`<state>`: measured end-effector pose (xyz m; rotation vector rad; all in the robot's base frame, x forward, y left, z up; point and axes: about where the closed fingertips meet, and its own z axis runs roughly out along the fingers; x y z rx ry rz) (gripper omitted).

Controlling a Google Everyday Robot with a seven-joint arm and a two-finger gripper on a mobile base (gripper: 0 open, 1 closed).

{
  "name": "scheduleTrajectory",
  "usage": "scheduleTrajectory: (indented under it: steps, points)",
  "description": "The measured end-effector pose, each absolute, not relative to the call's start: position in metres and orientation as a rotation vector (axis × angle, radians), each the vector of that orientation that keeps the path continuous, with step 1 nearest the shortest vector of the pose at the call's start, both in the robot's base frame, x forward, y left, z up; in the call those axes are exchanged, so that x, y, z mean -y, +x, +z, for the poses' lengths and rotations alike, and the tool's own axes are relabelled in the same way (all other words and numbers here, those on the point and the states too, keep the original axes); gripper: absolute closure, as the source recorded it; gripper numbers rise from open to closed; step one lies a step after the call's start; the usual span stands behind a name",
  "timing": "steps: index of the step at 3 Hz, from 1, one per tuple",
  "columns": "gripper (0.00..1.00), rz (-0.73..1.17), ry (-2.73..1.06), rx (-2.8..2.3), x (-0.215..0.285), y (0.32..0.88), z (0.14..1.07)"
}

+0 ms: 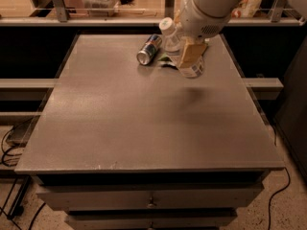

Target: Knock blue plastic bottle over

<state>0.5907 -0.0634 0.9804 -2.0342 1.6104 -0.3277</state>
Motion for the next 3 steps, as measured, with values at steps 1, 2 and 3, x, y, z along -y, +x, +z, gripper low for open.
scheduleTrajectory:
  steps: [1,2,3]
  points:
    - [0.59,-0.421,-2.117,-1.661,0.068,0.596,0.953]
    - [0.35,-0.454,-2.189,-1.716,0.075,0.594,0.923]
    - [0.12,-0.397,-2.219,-1.762,0.074,0.585,0.907]
